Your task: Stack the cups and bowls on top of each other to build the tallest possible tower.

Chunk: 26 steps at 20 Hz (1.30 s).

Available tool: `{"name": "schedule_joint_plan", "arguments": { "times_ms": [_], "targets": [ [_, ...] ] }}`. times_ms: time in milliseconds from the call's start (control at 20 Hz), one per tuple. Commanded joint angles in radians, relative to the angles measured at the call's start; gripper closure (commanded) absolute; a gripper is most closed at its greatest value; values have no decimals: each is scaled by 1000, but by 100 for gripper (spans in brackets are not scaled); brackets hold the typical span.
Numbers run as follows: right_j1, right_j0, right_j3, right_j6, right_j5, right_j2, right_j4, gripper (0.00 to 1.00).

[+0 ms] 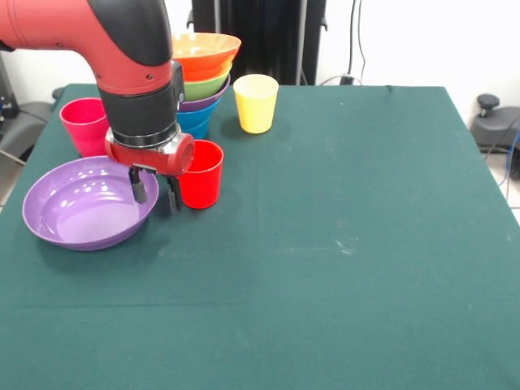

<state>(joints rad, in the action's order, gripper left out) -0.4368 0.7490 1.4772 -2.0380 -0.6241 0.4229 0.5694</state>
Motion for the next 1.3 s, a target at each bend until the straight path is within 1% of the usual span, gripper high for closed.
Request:
{"name": "schedule_joint_plan", "arguments": {
  "times_ms": [50,200,350,400,650,900,1000,1050,1150,1200,1300],
  "targets": [
    [76,8,41,82,89,-47,108,0],
    [98,12,34,77,117,-53,123,0],
    [102,16,31,99,136,-47,142,0],
    [102,12,26,103,143,-47,149,100],
    [93,-25,8,74,160,-71,172,100],
    [86,-58,-11,56,147,-91,173,100],
    [69,-75,-3,10,162,-107,160,100],
    [56,-78,9,2,147,-105,142,100],
    [2,-89,44,1,102,-99,105,100],
    [-27,-90,67,3,64,-90,75,100],
    [-83,-103,90,13,15,-77,38,100]
  ]
}}
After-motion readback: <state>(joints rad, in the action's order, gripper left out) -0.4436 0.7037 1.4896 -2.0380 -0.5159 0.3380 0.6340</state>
